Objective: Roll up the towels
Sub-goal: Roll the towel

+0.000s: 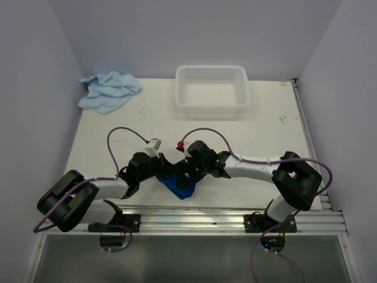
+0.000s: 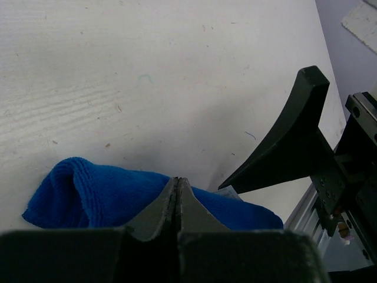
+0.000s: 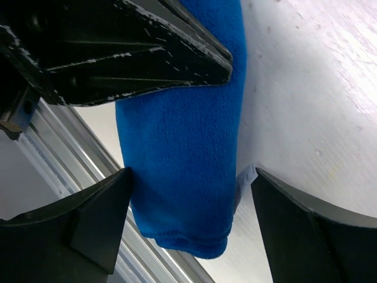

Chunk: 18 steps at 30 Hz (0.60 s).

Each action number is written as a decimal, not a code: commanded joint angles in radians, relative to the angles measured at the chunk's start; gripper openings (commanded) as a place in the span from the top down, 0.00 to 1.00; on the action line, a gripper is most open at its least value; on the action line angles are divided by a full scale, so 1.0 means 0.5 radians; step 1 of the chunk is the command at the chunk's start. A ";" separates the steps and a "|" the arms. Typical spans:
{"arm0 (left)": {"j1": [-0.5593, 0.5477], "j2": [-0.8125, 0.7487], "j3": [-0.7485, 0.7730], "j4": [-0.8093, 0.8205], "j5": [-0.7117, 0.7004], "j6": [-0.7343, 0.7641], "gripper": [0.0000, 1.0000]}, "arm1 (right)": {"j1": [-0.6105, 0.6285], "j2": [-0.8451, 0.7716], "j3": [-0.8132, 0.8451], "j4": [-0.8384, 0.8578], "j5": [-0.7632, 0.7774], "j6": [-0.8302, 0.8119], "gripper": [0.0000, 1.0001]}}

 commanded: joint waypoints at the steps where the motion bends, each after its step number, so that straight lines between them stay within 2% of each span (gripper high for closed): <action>1: -0.003 -0.025 -0.015 -0.106 -0.044 0.094 1.00 | -0.003 0.011 -0.036 0.224 -0.134 -0.029 0.17; 6: -0.003 -0.032 0.025 -0.155 -0.056 0.094 1.00 | 0.024 -0.047 -0.137 0.299 -0.070 0.020 0.35; 10: -0.003 -0.047 0.089 -0.257 -0.090 0.069 1.00 | 0.110 -0.096 -0.116 0.201 0.126 0.002 0.39; 14: -0.003 -0.056 0.233 -0.397 -0.068 0.072 1.00 | 0.245 -0.145 -0.064 0.066 0.497 -0.016 0.48; 18: -0.003 -0.093 0.334 -0.517 -0.068 0.063 1.00 | 0.368 -0.167 -0.018 -0.084 0.856 -0.020 0.48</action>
